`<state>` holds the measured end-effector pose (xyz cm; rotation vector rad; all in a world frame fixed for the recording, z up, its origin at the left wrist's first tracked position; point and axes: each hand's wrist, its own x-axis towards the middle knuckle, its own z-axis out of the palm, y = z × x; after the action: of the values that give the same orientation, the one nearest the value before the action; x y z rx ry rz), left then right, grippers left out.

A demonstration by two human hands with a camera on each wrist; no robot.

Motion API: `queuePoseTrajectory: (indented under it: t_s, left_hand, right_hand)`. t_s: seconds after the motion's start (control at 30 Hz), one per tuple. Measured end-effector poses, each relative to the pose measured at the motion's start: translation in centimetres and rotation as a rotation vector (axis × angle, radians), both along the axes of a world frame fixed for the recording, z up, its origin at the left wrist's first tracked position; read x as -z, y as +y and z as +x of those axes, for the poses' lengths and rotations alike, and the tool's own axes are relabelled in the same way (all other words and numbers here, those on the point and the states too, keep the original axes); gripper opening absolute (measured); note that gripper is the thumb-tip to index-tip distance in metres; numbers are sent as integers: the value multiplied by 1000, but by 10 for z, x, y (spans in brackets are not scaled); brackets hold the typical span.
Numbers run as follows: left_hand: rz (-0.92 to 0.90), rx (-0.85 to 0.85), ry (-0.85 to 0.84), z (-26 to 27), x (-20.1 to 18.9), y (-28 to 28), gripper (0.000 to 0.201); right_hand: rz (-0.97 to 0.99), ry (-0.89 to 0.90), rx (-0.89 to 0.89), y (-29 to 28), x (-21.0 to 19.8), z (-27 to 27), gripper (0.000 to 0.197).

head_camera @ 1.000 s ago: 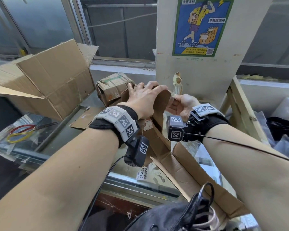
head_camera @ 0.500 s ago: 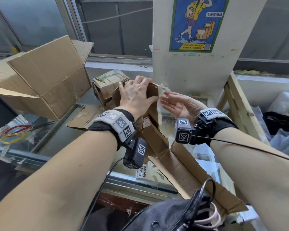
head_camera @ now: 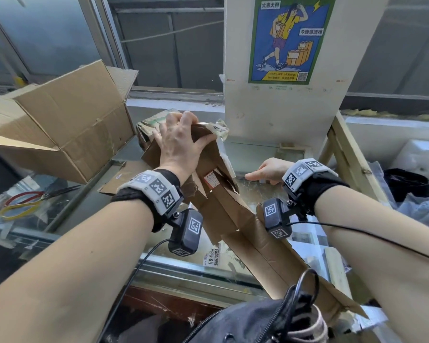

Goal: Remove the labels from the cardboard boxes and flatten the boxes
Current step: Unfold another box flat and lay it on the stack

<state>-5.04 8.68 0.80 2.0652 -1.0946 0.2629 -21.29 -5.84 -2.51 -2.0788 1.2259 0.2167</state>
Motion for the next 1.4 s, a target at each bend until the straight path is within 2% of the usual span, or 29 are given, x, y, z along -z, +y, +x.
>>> queuePoseTrajectory:
  t_s: [0.1, 0.23, 0.4, 0.47, 0.6, 0.8, 1.03, 1.13, 1.2, 1.3, 1.4]
  left_hand:
    - [-114, -8, 85, 8, -7, 12, 51]
    - [-230, -5, 185, 20, -14, 26, 54]
    - [-300, -95, 281, 14, 19, 39, 57]
    - [-314, -109, 321, 9, 33, 43, 54]
    - [-298, -74, 282, 7, 48, 50, 47]
    - [-339, -47, 205, 6, 58, 60, 40]
    - [-179, -64, 199, 14, 66, 75, 35]
    - [-104, -137, 265, 14, 68, 77, 40]
    - [-24, -190, 245, 11, 65, 74, 46]
    - [236, -245, 162, 6, 56, 66, 54]
    - [495, -251, 151, 1, 50, 55, 76]
  right_hand:
    - [83, 6, 35, -1, 3, -2, 42]
    - [132, -42, 69, 1, -1, 0, 62]
    - [-62, 15, 67, 9, -1, 13, 68]
    - [-105, -16, 101, 10, 5, 13, 63]
    - [-133, -37, 143, 12, 20, 10, 54]
    - [-114, -2, 113, 23, 28, 13, 59]
    - [-299, 26, 107, 29, 34, 16, 32]
    - [-369, 47, 110, 33, 36, 21, 18]
    - [-425, 61, 103, 33, 38, 23, 13]
    - [-483, 59, 78, 34, 38, 24, 7]
    - [-544, 52, 61, 35, 36, 22, 8]
